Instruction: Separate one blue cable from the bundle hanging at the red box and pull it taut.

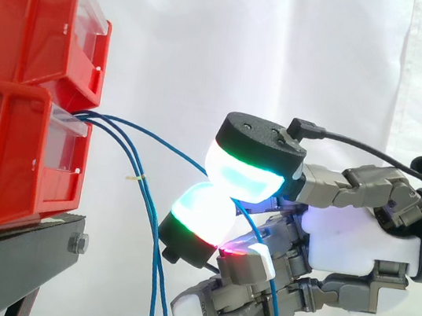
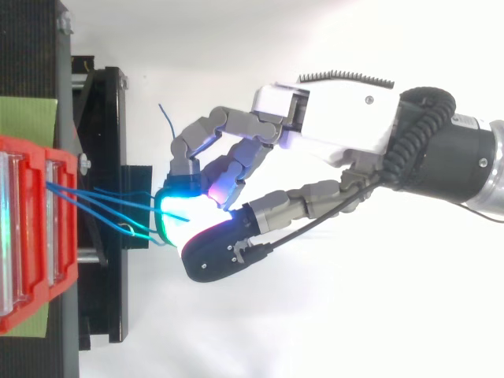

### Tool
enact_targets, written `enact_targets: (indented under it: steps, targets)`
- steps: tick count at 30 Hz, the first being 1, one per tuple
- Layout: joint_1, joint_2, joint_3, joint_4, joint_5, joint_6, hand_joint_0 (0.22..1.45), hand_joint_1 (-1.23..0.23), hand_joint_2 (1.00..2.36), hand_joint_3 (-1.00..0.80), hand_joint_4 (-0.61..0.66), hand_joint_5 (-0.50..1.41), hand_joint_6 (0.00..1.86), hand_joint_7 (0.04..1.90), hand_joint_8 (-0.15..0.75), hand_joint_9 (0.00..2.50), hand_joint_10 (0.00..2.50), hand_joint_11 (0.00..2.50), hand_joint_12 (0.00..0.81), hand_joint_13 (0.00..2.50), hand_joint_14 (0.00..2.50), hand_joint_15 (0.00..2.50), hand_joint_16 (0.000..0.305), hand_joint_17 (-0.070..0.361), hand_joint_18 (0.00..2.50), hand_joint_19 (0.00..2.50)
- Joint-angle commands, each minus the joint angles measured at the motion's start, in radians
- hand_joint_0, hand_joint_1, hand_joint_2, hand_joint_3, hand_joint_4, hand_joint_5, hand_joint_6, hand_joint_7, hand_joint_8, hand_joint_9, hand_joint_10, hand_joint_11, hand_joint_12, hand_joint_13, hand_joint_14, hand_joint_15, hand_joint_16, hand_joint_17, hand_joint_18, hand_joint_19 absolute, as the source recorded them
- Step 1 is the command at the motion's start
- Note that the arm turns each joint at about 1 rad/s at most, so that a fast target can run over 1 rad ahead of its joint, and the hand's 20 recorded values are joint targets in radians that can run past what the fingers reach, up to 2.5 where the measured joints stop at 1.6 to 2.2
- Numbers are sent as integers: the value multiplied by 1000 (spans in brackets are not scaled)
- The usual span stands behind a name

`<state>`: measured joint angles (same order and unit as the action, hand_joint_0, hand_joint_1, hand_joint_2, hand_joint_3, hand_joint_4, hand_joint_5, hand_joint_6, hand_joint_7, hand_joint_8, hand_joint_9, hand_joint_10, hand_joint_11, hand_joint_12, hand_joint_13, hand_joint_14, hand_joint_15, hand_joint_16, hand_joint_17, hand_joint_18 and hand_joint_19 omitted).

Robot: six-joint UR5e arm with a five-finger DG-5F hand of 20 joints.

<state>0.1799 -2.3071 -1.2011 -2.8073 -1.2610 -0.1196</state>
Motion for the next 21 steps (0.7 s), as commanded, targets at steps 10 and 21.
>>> enact_targets:
  steps: [10, 21]
  targets:
    - [6, 0, -2, 0, 28, 6, 565, -511, 1000, -500, 149, -199, 928, 986, 328, 1108, 21, 1113, 342, 740, 16, 452, 48, 109, 729, 584]
    - [7, 0, -2, 0, 26, 6, 636, -661, 1020, -248, 74, -189, 948, 1029, 317, 1119, 21, 1127, 330, 746, 16, 444, 46, 105, 725, 586]
